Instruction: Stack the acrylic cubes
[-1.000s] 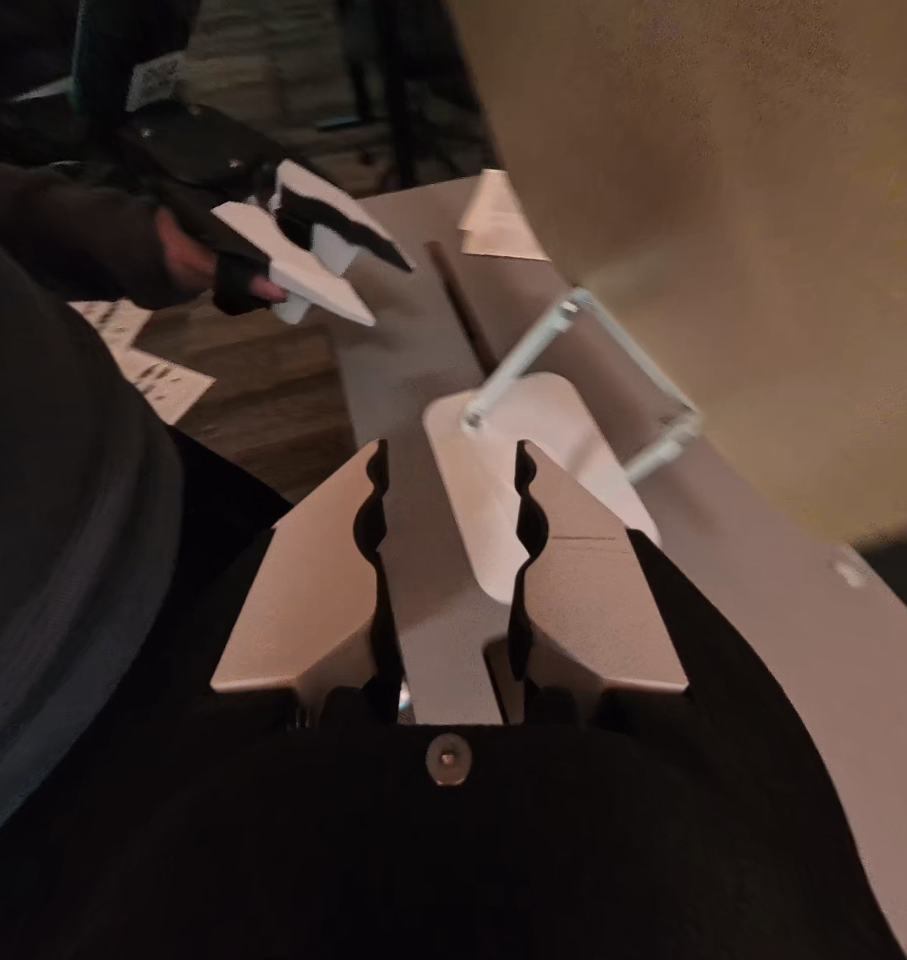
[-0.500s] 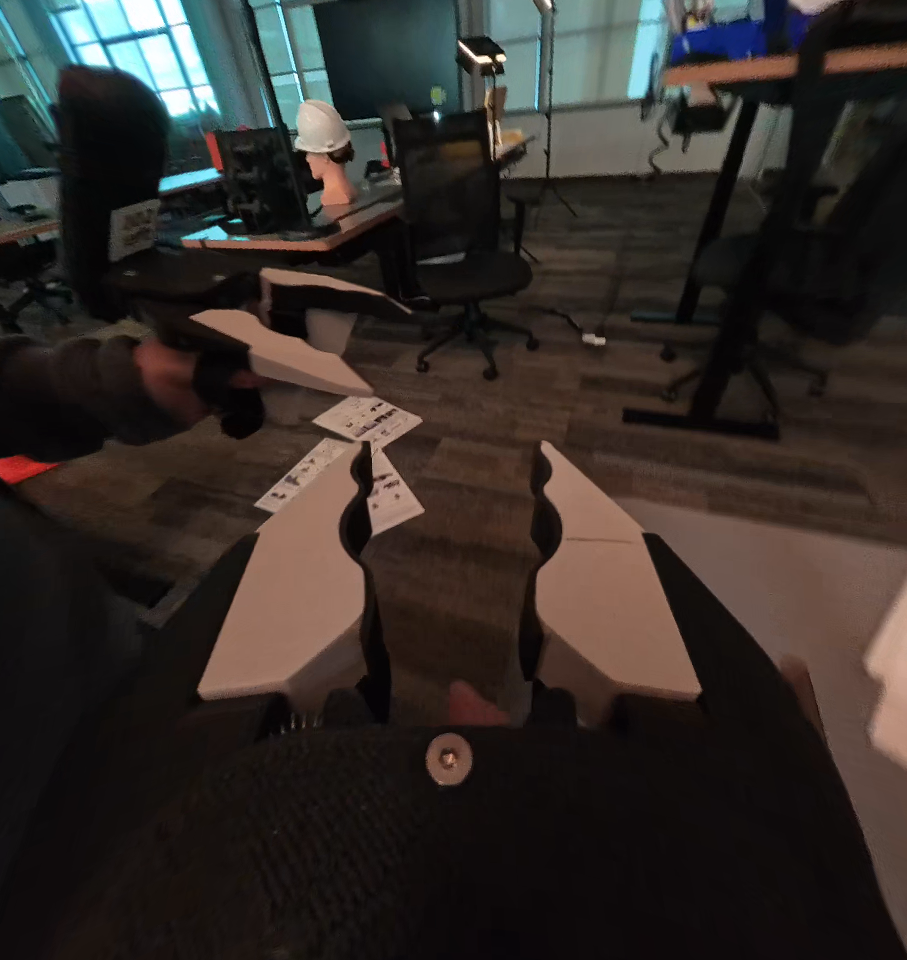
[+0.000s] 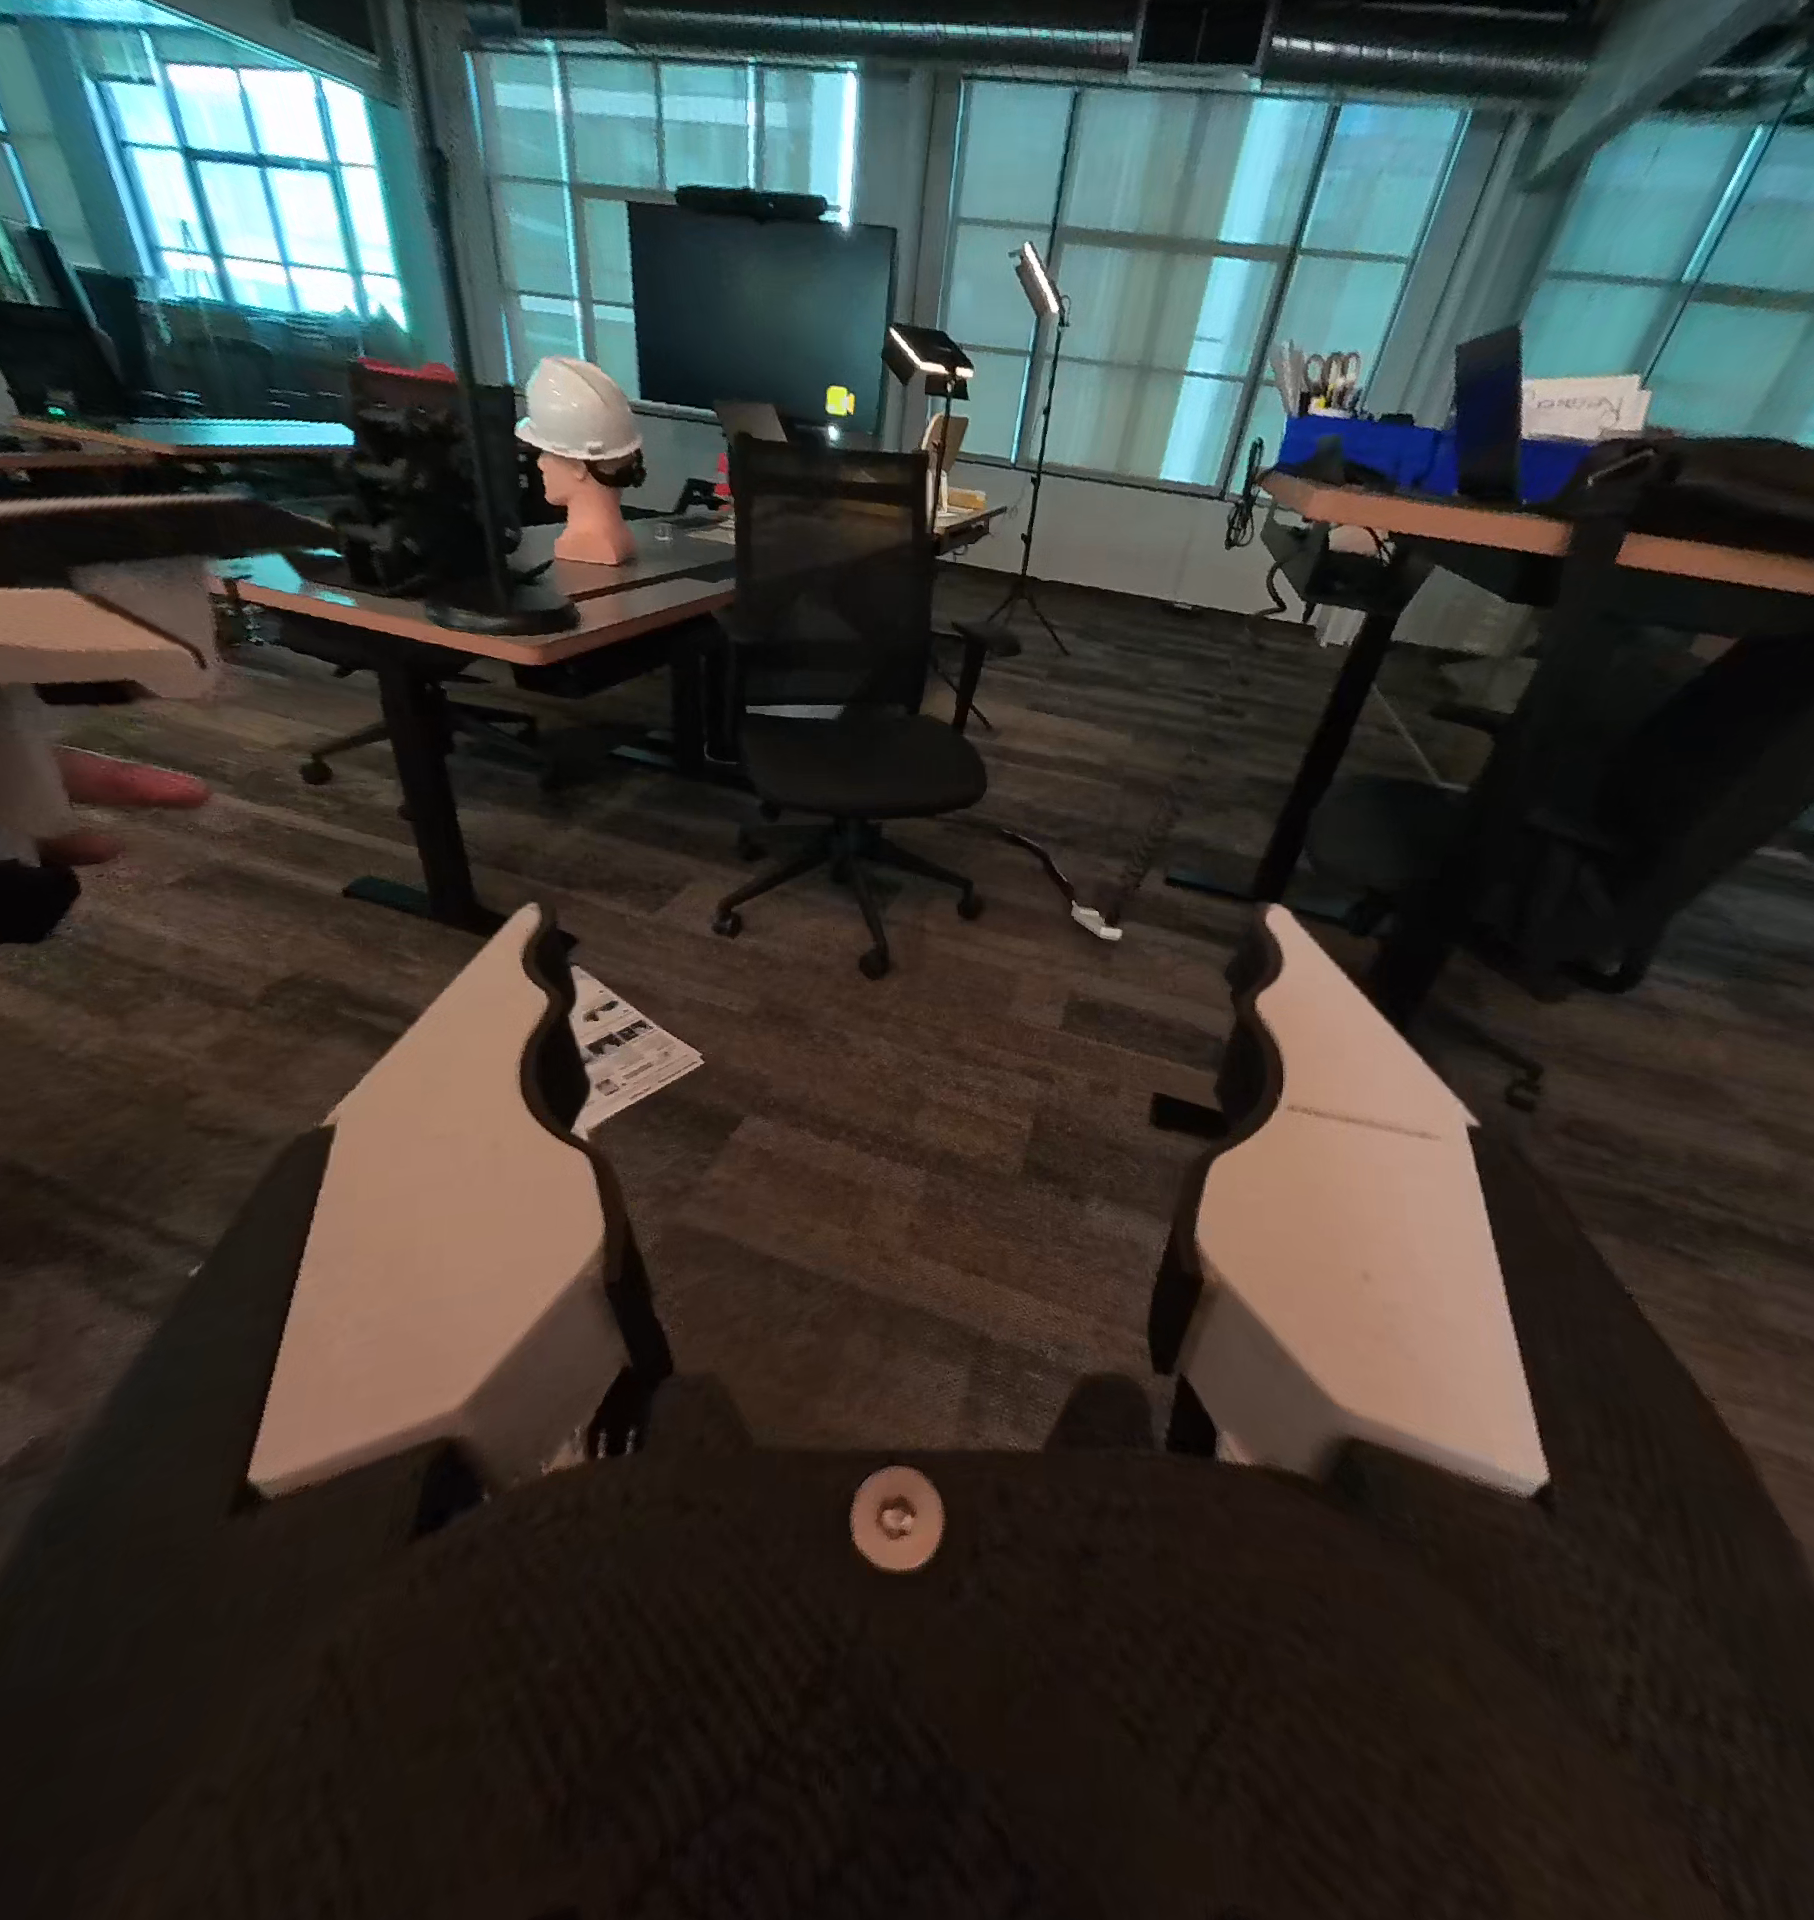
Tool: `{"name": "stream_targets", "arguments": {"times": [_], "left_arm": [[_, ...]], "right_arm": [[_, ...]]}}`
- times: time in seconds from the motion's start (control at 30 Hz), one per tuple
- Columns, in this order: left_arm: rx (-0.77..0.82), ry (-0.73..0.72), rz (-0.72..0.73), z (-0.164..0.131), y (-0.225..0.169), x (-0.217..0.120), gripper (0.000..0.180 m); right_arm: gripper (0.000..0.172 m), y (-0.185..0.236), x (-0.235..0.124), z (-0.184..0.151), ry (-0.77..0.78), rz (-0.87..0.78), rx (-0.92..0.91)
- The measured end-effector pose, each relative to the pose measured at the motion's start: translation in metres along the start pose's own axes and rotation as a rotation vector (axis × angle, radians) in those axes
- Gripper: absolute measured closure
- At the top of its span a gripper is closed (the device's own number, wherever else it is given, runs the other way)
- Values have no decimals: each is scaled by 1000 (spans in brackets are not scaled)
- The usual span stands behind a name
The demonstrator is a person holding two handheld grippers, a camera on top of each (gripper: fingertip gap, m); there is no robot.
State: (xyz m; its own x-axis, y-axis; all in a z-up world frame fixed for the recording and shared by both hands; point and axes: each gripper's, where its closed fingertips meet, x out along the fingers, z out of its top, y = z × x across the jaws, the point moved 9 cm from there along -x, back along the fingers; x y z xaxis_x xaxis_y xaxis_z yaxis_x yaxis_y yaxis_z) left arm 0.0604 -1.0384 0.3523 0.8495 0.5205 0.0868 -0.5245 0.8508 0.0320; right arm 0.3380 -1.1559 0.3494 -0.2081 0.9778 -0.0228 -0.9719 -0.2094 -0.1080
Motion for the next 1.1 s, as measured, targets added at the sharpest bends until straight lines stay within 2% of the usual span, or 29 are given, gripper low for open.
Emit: {"name": "stream_targets", "arguments": {"times": [0.1,0.2,0.27,0.37,0.5,0.67,0.77,0.9,1.0,1.1], "left_arm": [[40,11,53,-13,30,33,36],[79,182,127,-35,61,78,35],[153,317,126,-50,80,114,32],[234,341,123,-63,111,181,28],[150,370,70,-69,142,290,25],[202,363,-62,-78,158,435,23],[171,330,-165,-86,154,518,23],[211,253,-259,-98,151,630,23],[209,222,-400,-108,145,723,23],[208,194,-570,-113,128,820,24]], "right_arm": [[45,-35,40,-14,41,-41,32],[45,-80,83,-26,79,-103,36],[45,-115,112,-32,95,-136,27],[45,-171,156,-38,91,-161,2],[45,-250,203,-37,141,-214,43],[50,-341,237,-44,209,-309,-5],[54,-393,256,-53,229,-361,-14],[63,-474,286,-63,207,-480,-12],[63,-536,306,-69,186,-580,15],[65,-595,311,-74,193,-726,35]]}}
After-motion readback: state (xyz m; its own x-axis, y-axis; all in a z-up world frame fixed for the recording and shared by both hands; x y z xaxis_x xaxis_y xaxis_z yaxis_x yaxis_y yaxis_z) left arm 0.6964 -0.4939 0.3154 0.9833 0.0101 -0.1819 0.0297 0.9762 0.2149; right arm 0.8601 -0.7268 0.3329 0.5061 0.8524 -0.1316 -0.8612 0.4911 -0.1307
